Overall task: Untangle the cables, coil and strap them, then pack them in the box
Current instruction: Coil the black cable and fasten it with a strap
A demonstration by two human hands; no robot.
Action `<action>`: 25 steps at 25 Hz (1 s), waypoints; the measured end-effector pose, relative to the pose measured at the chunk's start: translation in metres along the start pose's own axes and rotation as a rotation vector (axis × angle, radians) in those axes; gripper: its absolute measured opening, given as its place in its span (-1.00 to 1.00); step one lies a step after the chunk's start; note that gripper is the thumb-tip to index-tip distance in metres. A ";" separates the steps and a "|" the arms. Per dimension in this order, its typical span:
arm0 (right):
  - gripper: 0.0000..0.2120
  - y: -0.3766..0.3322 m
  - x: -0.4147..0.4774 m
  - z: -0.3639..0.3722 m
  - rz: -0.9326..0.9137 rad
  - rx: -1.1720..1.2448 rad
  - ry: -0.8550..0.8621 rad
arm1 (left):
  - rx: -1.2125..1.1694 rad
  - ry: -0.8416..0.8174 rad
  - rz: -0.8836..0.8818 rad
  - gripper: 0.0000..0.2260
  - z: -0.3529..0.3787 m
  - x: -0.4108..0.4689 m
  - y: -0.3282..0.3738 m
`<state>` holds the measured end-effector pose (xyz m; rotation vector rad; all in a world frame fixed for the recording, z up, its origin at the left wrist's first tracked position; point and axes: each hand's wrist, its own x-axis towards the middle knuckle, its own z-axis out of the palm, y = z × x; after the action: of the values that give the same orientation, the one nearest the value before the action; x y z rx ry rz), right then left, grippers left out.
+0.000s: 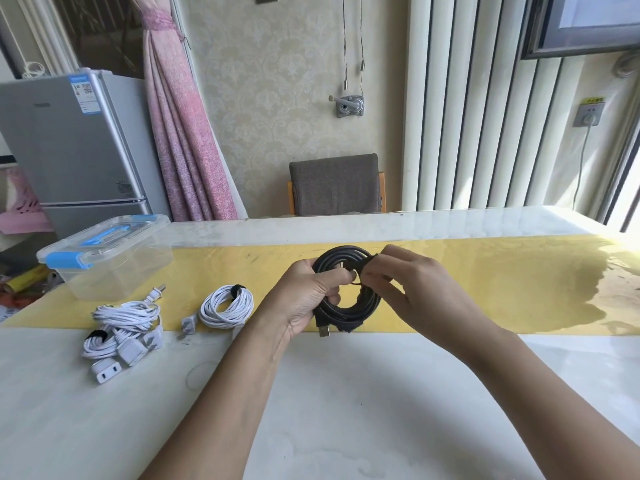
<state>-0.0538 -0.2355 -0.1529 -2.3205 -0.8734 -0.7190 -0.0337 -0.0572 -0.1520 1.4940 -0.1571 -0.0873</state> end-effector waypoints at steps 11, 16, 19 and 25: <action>-0.85 0.001 0.002 -0.008 -0.012 -0.097 0.153 | -0.159 0.132 0.100 -0.69 -0.006 0.003 0.005; -0.90 -0.004 0.002 -0.010 -0.048 -0.121 0.073 | 0.180 0.248 0.177 -0.79 -0.004 0.003 -0.002; -0.94 -0.002 0.002 -0.011 0.009 -0.103 -0.044 | 0.371 0.272 0.297 -0.73 -0.003 0.001 -0.002; -0.92 -0.005 0.000 -0.008 0.091 0.219 -0.117 | 0.627 0.237 0.439 -0.54 0.003 -0.001 -0.003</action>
<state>-0.0596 -0.2375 -0.1457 -2.2062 -0.8468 -0.4296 -0.0352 -0.0603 -0.1550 2.0395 -0.3380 0.5353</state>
